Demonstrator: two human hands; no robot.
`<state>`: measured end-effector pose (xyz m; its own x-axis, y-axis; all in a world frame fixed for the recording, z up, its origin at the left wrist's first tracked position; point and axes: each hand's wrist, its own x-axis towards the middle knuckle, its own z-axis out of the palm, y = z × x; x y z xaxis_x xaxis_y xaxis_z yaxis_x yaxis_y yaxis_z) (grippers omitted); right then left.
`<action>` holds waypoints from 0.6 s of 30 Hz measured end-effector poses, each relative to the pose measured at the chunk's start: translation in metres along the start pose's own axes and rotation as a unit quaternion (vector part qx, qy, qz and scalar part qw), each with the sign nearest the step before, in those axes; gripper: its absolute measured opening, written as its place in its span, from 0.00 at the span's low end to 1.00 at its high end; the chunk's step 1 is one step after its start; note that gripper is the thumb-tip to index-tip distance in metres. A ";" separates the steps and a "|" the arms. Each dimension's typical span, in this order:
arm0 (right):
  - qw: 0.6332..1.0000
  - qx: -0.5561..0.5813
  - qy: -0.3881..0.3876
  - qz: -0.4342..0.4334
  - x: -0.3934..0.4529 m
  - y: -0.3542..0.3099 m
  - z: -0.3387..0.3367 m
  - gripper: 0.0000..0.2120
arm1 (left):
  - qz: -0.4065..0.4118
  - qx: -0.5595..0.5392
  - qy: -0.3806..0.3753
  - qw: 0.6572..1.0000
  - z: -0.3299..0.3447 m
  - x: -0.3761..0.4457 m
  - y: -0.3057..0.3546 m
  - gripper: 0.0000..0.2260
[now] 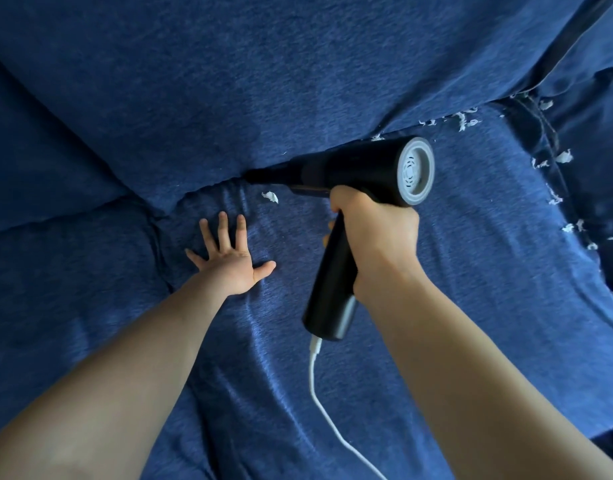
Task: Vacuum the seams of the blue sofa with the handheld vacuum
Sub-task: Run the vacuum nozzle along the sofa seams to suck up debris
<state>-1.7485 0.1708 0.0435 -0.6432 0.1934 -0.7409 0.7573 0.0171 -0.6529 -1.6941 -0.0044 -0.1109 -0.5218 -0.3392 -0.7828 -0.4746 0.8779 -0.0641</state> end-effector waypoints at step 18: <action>0.997 -0.040 -0.035 -0.063 0.005 -0.005 -0.084 0.05 | -0.022 -0.022 0.041 0.999 -0.004 -0.008 0.015 0.46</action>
<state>-1.7462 0.2537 0.0567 -0.7373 0.1154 -0.6656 0.6755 0.1153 -0.7283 -1.6999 0.0101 -0.1035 -0.5552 -0.4063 -0.7257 -0.5292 0.8457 -0.0687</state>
